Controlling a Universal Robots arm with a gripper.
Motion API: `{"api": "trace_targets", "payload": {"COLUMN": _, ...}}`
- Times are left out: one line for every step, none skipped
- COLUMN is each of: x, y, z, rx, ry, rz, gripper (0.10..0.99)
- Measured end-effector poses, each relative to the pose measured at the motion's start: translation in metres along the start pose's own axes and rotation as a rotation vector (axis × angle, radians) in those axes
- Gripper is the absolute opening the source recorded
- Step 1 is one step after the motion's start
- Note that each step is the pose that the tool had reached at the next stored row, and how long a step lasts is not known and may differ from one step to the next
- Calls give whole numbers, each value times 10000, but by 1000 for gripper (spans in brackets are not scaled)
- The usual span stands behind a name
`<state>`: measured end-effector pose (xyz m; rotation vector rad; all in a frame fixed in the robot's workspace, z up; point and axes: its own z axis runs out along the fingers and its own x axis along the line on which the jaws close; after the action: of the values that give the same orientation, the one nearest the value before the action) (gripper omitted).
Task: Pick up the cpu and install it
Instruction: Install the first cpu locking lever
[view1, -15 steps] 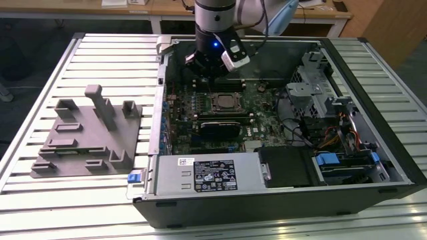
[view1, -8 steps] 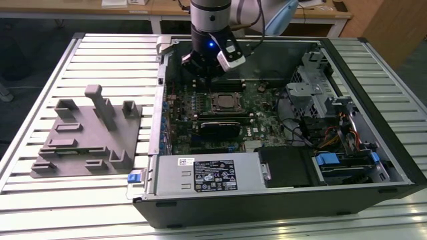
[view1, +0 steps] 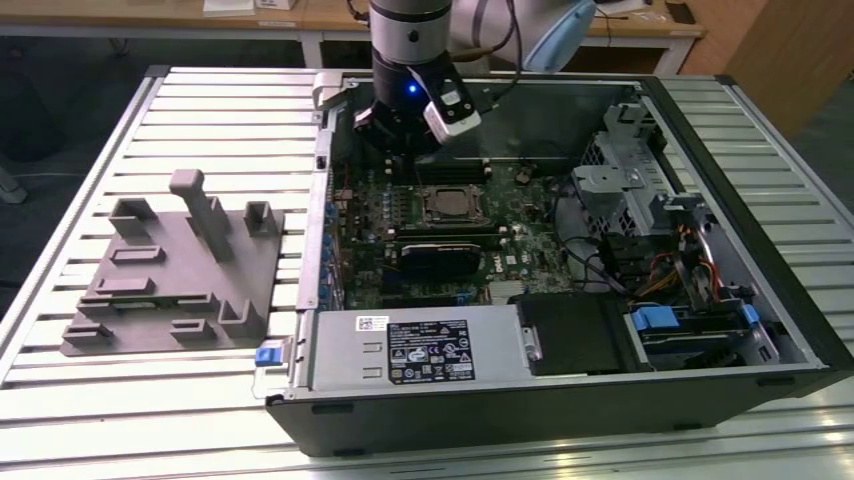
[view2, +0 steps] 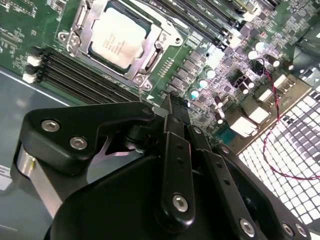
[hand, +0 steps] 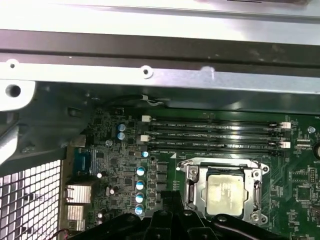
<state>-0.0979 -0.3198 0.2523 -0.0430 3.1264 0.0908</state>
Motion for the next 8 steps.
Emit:
{"api": "trace_targets", "payload": {"x": 3, "y": 6, "z": 0, "rx": 0, "ry": 1, "rz": 0, "gripper": 106}}
{"api": "trace_targets", "payload": {"x": 5, "y": 15, "z": 0, "rx": 0, "ry": 2, "rz": 0, "gripper": 106}}
{"api": "trace_targets", "payload": {"x": 6, "y": 25, "z": 1, "rx": -1, "ry": 1, "rz": 0, "gripper": 106}}
{"api": "trace_targets", "payload": {"x": 7, "y": 37, "z": 2, "rx": -1, "ry": 1, "rz": 0, "gripper": 106}}
{"api": "trace_targets", "payload": {"x": 9, "y": 51, "z": 3, "rx": -1, "ry": 1, "rz": 1, "gripper": 106}}
{"api": "trace_targets", "payload": {"x": 11, "y": 69, "z": 4, "rx": -2, "ry": 0, "rz": 0, "gripper": 106}}
{"api": "trace_targets", "payload": {"x": 14, "y": 87, "z": 5, "rx": -2, "ry": 1, "rz": 0, "gripper": 106}}
{"api": "trace_targets", "payload": {"x": 17, "y": 101, "z": 6, "rx": -2, "ry": 0, "rz": 0, "gripper": 106}}
